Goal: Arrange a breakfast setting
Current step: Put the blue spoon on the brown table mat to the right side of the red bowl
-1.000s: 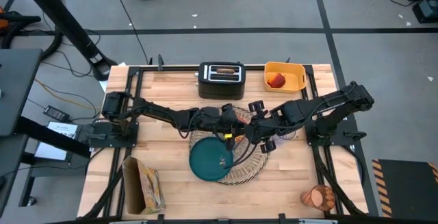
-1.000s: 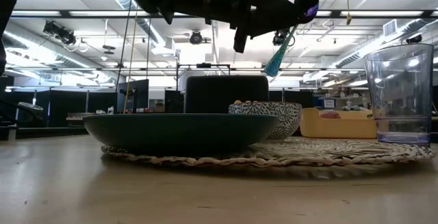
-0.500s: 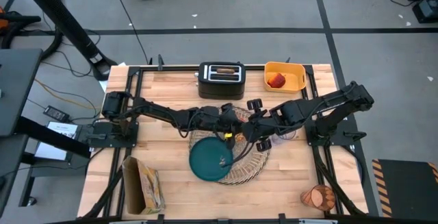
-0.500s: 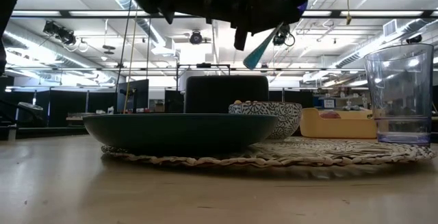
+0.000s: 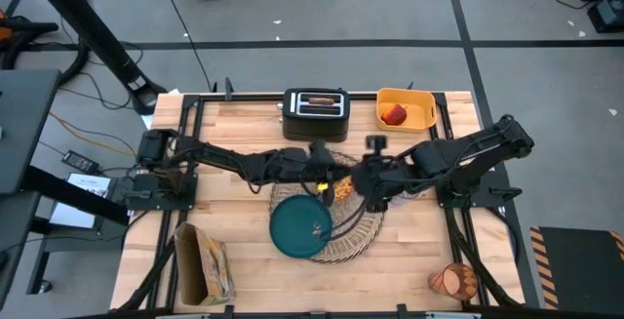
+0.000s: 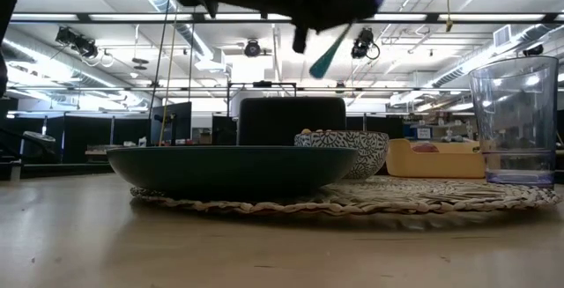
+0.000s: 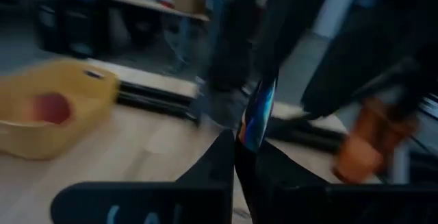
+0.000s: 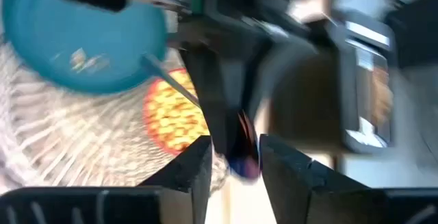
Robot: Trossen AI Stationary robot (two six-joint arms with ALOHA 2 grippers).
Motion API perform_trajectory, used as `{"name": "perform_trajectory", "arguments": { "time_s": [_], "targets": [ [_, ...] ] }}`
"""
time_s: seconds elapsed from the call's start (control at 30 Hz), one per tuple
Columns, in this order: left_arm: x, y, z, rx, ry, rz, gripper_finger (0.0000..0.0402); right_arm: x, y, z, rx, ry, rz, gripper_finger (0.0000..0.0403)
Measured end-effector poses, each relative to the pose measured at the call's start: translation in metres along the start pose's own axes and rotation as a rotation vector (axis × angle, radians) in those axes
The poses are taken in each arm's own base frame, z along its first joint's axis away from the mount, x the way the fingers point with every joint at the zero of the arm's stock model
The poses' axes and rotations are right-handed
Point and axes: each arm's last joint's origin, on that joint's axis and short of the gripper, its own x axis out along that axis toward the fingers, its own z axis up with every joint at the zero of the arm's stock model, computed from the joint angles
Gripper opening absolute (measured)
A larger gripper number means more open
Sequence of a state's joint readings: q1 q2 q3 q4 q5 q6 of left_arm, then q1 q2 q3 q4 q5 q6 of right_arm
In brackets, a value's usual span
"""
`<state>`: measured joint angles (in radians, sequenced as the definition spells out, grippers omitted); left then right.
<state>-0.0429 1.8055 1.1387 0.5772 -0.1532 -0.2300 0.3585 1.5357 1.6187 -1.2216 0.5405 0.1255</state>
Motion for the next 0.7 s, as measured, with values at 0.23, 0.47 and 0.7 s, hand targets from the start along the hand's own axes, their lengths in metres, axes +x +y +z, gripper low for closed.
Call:
{"name": "perform_trajectory", "arguments": {
  "time_s": [0.23, 0.47, 0.7],
  "targets": [
    [-0.013, -0.010, 0.030, 0.040, -0.230, 0.164, 0.0021, -0.028, 0.015, -0.017, 0.177, -0.142, -0.253, 0.0137],
    [-0.021, -0.028, 0.044, 0.076, -0.495, 0.191, 0.0021, 0.000, 0.054, -0.035, 0.226, -0.300, -0.447, 0.0135],
    [-0.029, -0.034, 0.053, 0.264, -0.603, 0.270, 0.0021, 0.023, 0.060, -0.030, 0.376, -0.423, -0.528, 0.0151]
  ]
}}
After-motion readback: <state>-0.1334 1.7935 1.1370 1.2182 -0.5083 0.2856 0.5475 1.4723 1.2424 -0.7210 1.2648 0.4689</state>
